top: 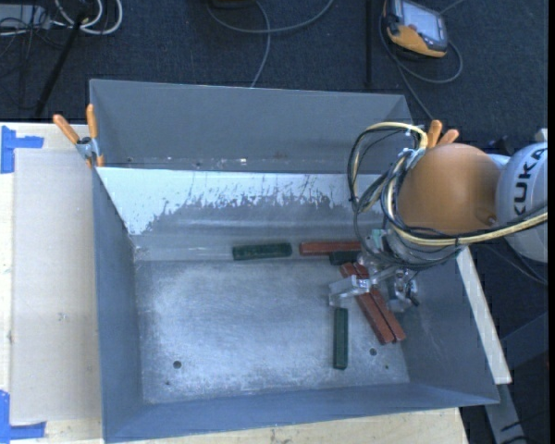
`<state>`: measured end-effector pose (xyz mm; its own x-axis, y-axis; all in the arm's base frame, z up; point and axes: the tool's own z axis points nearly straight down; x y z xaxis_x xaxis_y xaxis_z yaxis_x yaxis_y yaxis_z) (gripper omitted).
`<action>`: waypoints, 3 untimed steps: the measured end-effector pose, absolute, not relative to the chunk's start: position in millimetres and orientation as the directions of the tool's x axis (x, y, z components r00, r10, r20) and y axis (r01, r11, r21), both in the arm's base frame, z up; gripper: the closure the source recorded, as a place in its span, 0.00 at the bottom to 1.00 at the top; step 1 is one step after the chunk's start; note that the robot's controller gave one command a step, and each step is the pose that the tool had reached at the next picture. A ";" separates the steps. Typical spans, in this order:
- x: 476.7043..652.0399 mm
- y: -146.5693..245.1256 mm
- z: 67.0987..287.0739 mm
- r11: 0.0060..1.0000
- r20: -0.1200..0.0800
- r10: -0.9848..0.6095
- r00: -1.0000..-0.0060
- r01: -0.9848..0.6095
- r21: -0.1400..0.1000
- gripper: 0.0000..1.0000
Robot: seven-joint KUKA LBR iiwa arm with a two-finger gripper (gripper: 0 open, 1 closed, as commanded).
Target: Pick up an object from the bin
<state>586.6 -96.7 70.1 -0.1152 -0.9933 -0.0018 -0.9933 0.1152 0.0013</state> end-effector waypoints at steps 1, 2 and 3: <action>567.6 -100.4 69.4 -0.482 -0.009 -0.876 0.482 -0.876 0.000 0.00; 567.9 -103.3 69.7 -0.476 -0.006 -0.880 0.476 -0.880 0.001 1.00; 560.7 -99.4 199.4 -0.538 0.001 -0.843 0.538 -0.843 -0.004 1.00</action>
Offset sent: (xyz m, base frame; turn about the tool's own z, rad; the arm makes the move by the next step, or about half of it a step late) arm -0.0184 -0.0086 -0.0001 -0.6202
